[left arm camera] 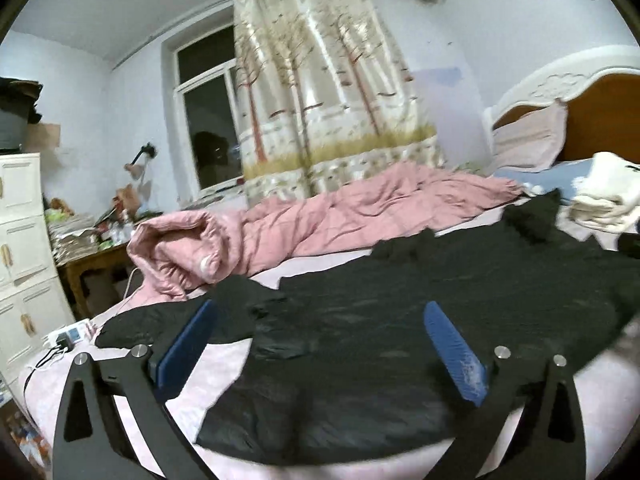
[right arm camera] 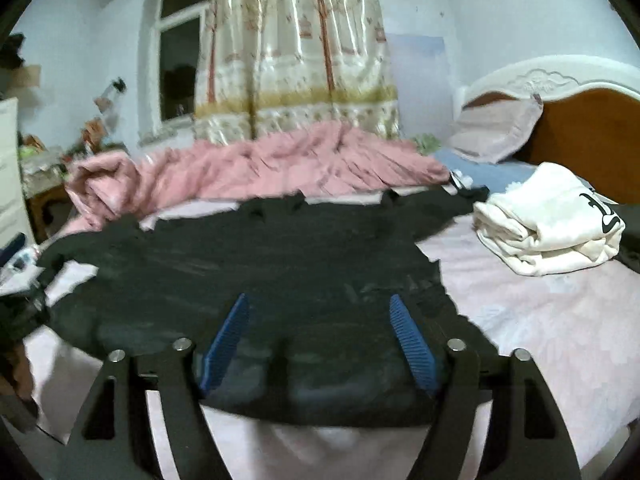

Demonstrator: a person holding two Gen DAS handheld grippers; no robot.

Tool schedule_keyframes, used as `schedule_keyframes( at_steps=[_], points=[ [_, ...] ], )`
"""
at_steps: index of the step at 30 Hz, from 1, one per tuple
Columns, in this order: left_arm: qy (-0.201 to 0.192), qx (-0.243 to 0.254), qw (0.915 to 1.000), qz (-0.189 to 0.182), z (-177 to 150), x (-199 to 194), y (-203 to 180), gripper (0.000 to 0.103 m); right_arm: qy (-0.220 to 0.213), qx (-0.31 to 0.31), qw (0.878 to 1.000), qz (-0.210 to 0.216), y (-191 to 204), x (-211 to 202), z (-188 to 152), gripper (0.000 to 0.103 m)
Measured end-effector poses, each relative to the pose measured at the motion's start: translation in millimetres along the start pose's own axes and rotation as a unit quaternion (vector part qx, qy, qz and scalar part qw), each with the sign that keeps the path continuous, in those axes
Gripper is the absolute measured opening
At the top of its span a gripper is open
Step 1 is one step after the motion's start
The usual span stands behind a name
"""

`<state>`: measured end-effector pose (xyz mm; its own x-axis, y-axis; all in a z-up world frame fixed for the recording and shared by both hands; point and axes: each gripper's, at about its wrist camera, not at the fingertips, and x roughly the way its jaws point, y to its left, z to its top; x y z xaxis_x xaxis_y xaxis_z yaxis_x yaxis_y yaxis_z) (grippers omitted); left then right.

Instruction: Fold large clothes

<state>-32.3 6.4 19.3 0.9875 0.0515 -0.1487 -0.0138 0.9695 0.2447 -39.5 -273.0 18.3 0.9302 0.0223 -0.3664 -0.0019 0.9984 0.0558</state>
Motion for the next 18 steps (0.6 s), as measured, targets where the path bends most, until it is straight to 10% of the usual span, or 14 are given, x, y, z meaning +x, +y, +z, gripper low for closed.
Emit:
schedule_keyframes(
  at_steps=[12, 18],
  points=[
    [0.079, -0.018, 0.9937, -0.078, -12.9, -13.0, -14.3, 0.103, 0.021, -0.044, 0.998, -0.035, 22.7, -11.1, -23.6, 0.103],
    [0.207, 0.03, 0.9697, -0.127, -43.2, 17.7, -38.8, 0.103, 0.099, -0.098, 0.99, -0.007, 34.5, 10.3, -38.2, 0.103]
  ],
)
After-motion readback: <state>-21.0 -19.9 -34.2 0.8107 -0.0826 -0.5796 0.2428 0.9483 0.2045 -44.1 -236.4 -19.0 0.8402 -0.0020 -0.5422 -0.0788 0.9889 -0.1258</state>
